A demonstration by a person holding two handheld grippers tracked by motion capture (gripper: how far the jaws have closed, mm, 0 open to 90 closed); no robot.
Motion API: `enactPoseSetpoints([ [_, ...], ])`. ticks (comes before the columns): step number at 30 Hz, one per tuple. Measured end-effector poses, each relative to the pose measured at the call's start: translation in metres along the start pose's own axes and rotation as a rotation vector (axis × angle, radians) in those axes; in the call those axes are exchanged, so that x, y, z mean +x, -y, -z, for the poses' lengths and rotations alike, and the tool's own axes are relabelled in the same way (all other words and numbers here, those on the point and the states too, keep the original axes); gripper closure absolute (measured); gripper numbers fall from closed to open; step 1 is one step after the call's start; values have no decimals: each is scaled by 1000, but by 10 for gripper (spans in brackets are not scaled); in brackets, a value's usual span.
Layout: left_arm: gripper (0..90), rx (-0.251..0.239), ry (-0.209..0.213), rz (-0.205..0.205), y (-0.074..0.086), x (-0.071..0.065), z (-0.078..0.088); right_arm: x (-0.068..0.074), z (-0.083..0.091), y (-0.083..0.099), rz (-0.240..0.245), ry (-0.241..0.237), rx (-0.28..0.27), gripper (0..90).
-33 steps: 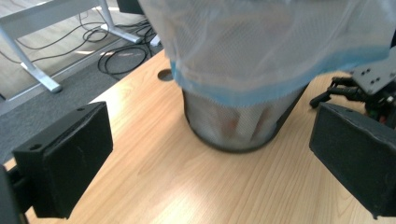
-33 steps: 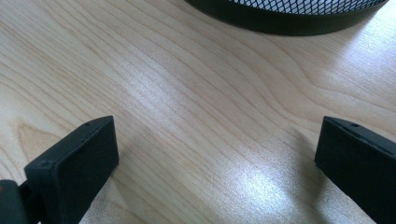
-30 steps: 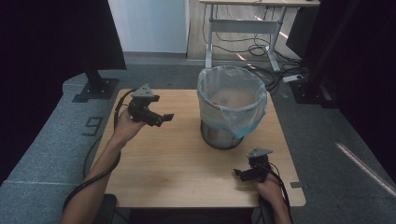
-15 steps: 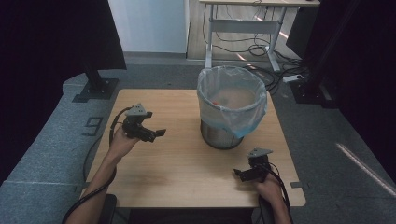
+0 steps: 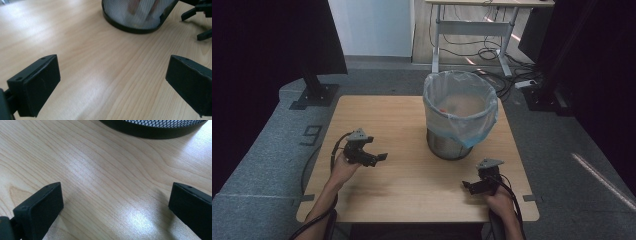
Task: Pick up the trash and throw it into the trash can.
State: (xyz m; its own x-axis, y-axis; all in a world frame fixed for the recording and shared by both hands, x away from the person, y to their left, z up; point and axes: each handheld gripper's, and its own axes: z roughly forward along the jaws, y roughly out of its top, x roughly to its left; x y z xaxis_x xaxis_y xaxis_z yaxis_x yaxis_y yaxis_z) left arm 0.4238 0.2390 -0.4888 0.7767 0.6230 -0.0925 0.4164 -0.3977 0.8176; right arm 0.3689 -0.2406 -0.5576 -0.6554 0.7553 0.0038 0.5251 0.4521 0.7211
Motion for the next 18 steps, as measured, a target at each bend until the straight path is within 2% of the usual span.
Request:
enactPoseSetpoints([
  [8,0,83,-23,10,29,0,-17,0,0,0,0,0,0,0],
  [10,0,105,-34,7,33,0,-21,0,0,0,0,0,0,0],
  [15,0,150,-38,30,42,2,-30,0,0,0,-1,0,0,0],
  [18,0,182,-53,24,46,2,-33,0,0,0,-1,0,0,0],
])
